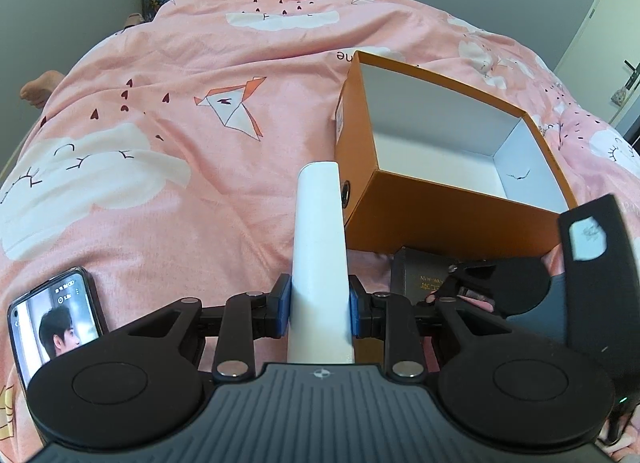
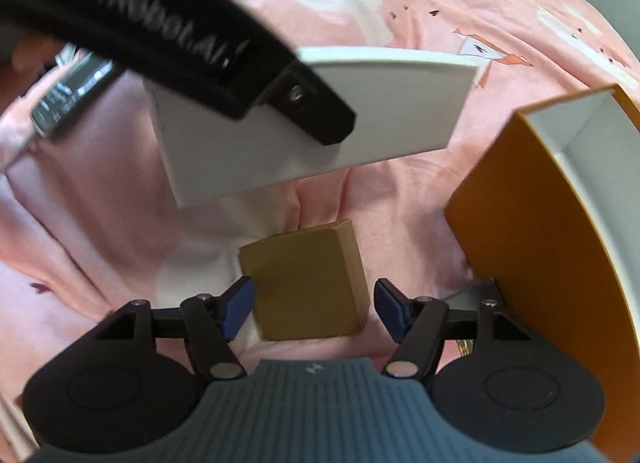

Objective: Organize objects
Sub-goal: 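Carry the white box and gold cube into the orange shoebox with both grippers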

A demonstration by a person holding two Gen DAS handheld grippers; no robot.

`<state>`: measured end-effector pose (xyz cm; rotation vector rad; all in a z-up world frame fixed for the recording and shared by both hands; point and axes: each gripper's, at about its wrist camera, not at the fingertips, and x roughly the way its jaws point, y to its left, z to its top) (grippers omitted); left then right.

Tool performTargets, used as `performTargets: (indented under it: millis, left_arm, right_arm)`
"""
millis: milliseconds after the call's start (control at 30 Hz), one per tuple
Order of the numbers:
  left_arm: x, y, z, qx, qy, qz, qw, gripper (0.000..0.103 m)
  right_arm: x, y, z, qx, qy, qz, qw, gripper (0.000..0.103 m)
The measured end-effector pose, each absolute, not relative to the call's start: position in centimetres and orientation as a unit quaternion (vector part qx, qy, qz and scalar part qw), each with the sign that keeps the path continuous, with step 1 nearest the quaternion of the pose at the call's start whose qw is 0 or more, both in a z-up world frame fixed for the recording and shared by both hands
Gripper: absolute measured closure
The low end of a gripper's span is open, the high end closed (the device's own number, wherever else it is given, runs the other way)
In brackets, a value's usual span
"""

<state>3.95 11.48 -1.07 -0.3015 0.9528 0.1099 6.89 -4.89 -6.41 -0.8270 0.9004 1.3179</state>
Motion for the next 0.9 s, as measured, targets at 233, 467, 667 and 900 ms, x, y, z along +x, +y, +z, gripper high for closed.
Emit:
performTargets:
  millis: [233,467,667,900]
  left_arm:
    - [4.2,11.5,-1.3,-0.150,0.458,0.046,0.875,0.072]
    - [3.7,11.6,0.0,-0.164,0.441,0.035,0.882,0.072]
    - [3.4,11.2,2.9,-0.182,0.405,0.008,0.896,0.072]
    - [5.7,9.2,6.3,-0.162,0.361,-0.025,0.918,0.072]
  right_arm:
    - [7.3,-4.3,-8.0,-0.359,0.404,0.569,0.619,0.032]
    - [8.5,-5.5,-5.6,-0.324,0.404,0.562,0.645,0.035]
    - [10.0,-8.6,-1.1,-0.288,0.390,0.550,0.680,0.037]
    - [11.9,-13.1,5.4,-0.244,0.355,0.540,0.723,0.037]
